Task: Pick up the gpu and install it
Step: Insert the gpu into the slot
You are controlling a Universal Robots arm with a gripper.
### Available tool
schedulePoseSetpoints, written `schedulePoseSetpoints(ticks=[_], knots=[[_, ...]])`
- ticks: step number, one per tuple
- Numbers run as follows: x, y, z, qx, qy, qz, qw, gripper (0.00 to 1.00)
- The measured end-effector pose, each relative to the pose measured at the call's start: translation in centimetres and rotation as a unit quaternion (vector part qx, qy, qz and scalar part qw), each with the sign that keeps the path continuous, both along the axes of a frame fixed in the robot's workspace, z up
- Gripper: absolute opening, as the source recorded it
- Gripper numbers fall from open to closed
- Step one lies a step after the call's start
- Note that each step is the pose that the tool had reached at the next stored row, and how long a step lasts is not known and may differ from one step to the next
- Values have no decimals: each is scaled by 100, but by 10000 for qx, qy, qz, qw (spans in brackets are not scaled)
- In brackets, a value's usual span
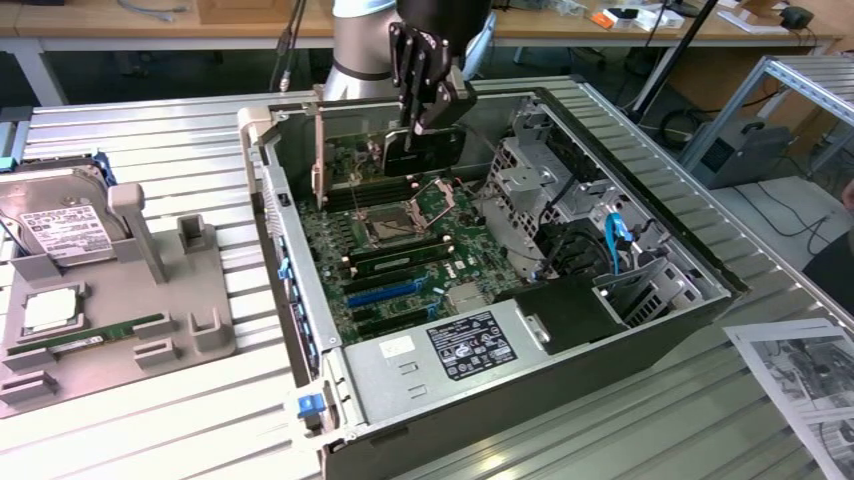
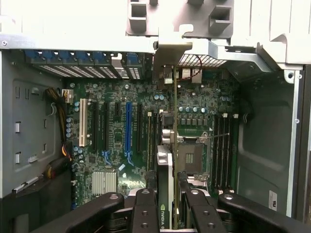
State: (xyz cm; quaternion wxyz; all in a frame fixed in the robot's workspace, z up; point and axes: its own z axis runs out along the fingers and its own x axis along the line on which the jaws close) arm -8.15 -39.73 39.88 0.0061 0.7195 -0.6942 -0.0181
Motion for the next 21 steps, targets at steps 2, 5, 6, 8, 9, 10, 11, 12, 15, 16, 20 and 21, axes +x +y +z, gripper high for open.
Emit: schedulePoseSetpoints(ticks=[2, 5, 6, 8, 9, 10, 11, 12, 15, 16, 20, 21], knots=[[0, 0, -1, 0, 0, 0, 10000, 27], [0, -5, -6, 1, -1, 0, 10000, 27], [0, -8, -6, 0, 0, 0, 10000, 27], [0, -16, -6, 0, 0, 0, 10000, 27], [0, -21, -7, 0, 0, 0, 10000, 27], [0, -27, -8, 0, 0, 0, 10000, 27], [0, -33, -8, 0, 0, 0, 10000, 27], [0, -38, -9, 0, 0, 0, 10000, 27], [0, -66, -10, 0, 0, 0, 10000, 27], [0, -76, -11, 0, 0, 0, 10000, 27], [0, -108, -13, 0, 0, 0, 10000, 27], [0, -114, -14, 0, 0, 0, 10000, 27]])
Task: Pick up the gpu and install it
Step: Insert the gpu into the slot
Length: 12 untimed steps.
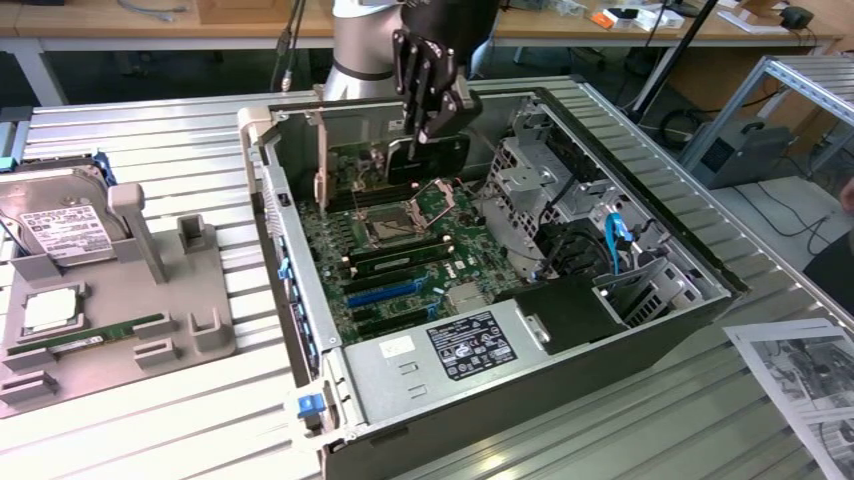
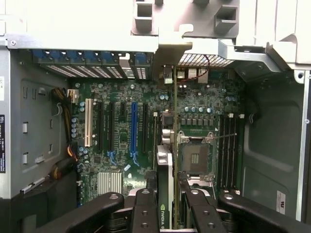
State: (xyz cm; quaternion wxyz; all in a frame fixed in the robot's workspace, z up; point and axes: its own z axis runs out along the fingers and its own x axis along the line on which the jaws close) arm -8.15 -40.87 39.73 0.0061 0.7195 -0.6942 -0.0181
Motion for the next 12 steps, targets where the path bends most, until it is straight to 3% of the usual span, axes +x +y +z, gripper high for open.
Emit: schedulePoseSetpoints(ticks=[5, 12], knots=[[0, -40, -8, 1, -1, 0, 10000, 27], [0, -57, -12, 0, 0, 0, 10000, 27]])
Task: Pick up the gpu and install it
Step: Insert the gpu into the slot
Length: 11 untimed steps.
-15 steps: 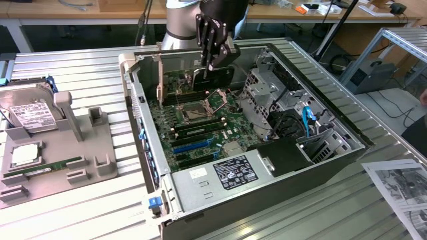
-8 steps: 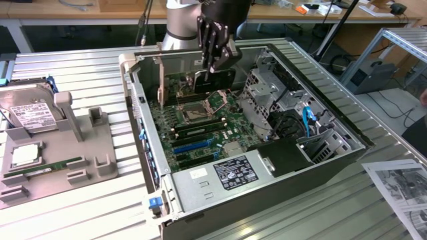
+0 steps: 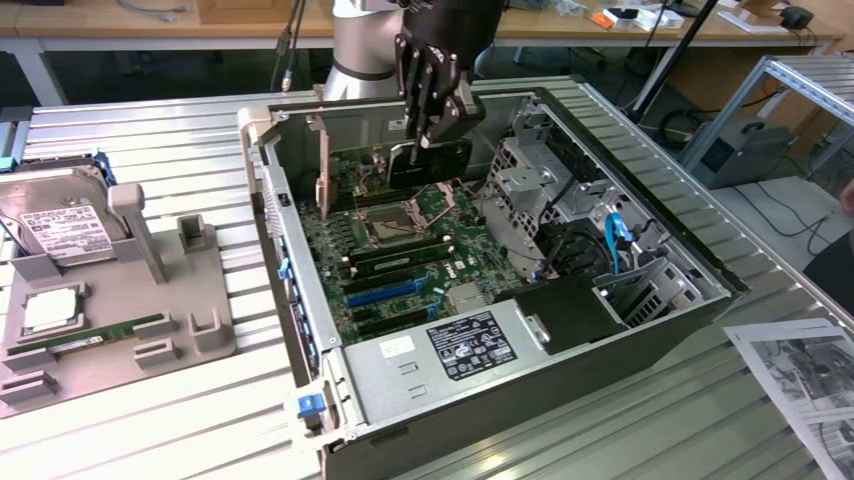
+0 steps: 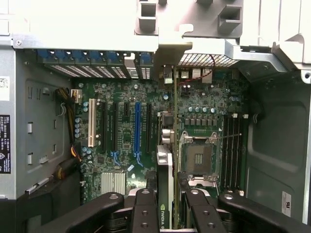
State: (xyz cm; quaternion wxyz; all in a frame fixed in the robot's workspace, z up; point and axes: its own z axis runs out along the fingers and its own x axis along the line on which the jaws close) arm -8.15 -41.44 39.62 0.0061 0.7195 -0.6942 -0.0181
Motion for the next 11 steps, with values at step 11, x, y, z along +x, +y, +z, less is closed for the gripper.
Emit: schedulePoseSetpoints(ticks=[11], knots=[[0, 0, -84, 0, 2, 0, 10000, 27]])
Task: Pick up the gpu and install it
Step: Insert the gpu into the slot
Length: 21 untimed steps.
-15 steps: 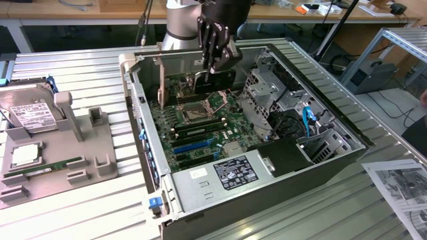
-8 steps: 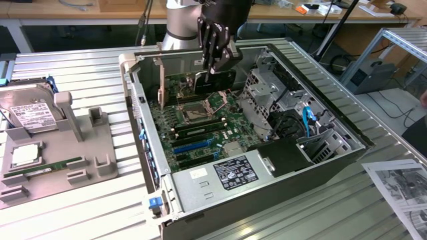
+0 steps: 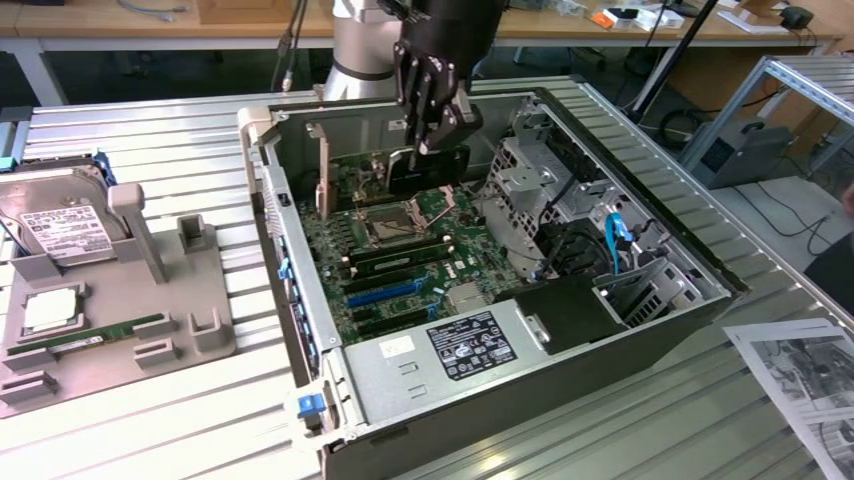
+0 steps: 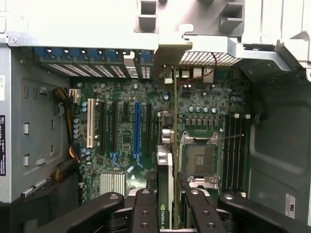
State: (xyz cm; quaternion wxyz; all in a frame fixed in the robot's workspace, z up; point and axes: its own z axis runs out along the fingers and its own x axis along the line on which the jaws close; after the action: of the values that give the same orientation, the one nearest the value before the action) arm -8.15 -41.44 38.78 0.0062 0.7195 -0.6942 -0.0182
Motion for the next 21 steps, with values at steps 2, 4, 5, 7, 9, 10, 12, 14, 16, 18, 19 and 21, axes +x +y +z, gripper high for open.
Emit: schedulePoseSetpoints(ticks=[2, 4, 5, 7, 9, 10, 12, 14, 16, 18, 19, 21], knots=[[0, 0, -23, 0, 1, 0, 10000, 27], [0, 0, -43, 0, 1, 0, 10000, 27], [0, 0, -53, 0, 1, 0, 10000, 27], [0, 0, -69, 0, 1, 0, 10000, 27], [0, 0, -70, 0, 1, 0, 10000, 27], [0, 0, -70, 0, 1, 0, 10000, 27], [0, 0, -83, 1, 0, 0, 10000, 27], [0, 0, -131, 0, 2, 0, 10000, 27], [0, 0, -173, 0, 3, 0, 10000, 27], [0, 0, -202, -1, 5, 0, 10000, 27], [0, 0, -217, 0, 7, 0, 10000, 27], [-1, 0, -243, 0, 9, 1, 10000, 27]])
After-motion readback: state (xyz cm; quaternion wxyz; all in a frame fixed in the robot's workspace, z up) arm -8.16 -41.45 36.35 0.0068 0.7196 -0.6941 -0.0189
